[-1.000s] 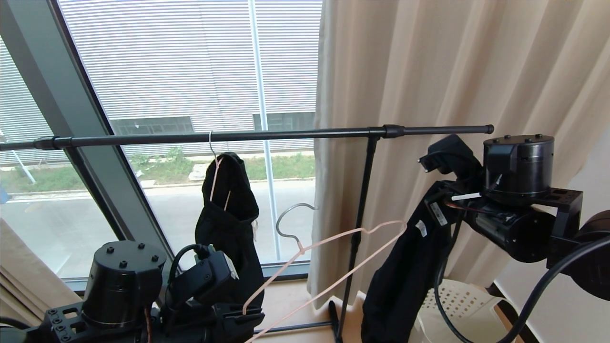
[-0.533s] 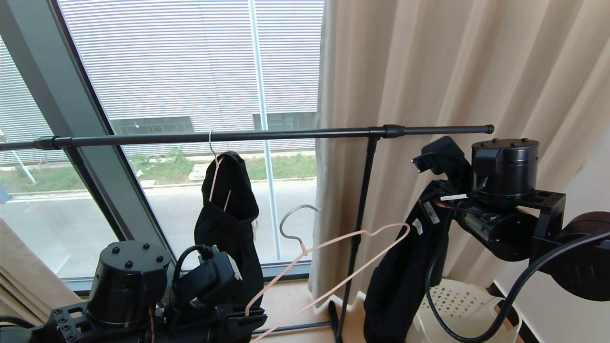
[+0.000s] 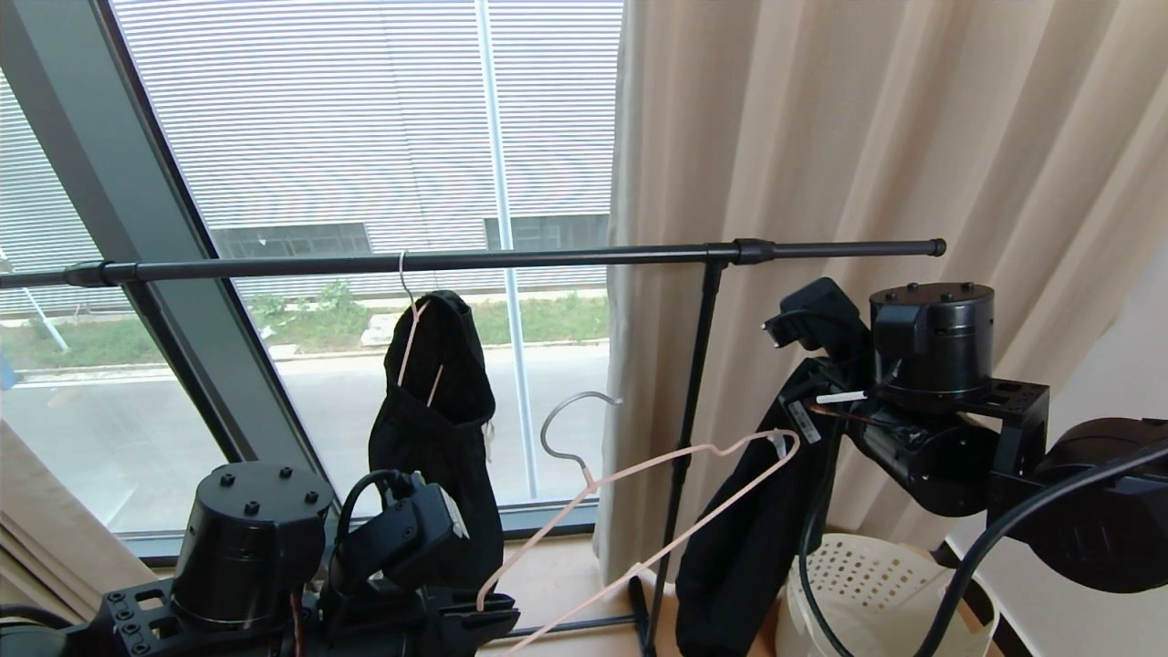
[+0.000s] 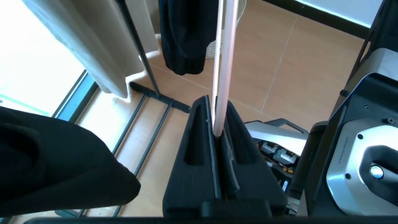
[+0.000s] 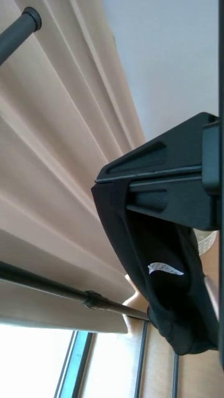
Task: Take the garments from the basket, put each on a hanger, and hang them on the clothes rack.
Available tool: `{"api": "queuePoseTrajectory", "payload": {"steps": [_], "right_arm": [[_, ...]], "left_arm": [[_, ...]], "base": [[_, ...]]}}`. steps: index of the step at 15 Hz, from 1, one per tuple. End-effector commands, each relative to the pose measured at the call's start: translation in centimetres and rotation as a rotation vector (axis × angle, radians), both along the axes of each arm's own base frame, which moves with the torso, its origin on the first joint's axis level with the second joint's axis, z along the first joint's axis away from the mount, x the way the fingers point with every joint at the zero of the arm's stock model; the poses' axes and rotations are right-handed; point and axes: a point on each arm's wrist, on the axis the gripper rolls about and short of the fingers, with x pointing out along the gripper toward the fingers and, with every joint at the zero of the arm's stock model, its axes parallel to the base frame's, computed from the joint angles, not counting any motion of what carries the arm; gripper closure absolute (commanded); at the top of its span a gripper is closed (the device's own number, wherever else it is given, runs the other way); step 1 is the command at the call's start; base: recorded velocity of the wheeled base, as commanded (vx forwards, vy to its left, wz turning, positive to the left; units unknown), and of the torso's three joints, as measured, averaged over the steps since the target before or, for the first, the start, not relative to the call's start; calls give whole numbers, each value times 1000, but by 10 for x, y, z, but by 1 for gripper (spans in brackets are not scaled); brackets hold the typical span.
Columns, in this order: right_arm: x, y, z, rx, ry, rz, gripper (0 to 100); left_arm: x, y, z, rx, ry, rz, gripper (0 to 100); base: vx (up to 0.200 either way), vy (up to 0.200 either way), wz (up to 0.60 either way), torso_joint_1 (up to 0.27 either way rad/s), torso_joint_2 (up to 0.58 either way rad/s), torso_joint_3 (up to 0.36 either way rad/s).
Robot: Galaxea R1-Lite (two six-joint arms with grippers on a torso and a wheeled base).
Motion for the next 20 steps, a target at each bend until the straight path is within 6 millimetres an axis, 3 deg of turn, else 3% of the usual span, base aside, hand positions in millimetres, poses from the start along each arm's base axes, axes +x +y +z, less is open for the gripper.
{"api": "queuePoseTrajectory", "payload": {"steps": [1, 20], "right_arm": [[-1, 3, -2, -4, 5, 8, 100], [-31, 33, -5, 3, 2, 126, 100]], "left_arm": [[3, -3, 0, -3, -4, 2, 100], [12, -11, -6, -38, 12, 34, 100]], "base": [[0, 0, 0, 0, 0, 0], [0, 0, 0, 0, 0, 0]]}}
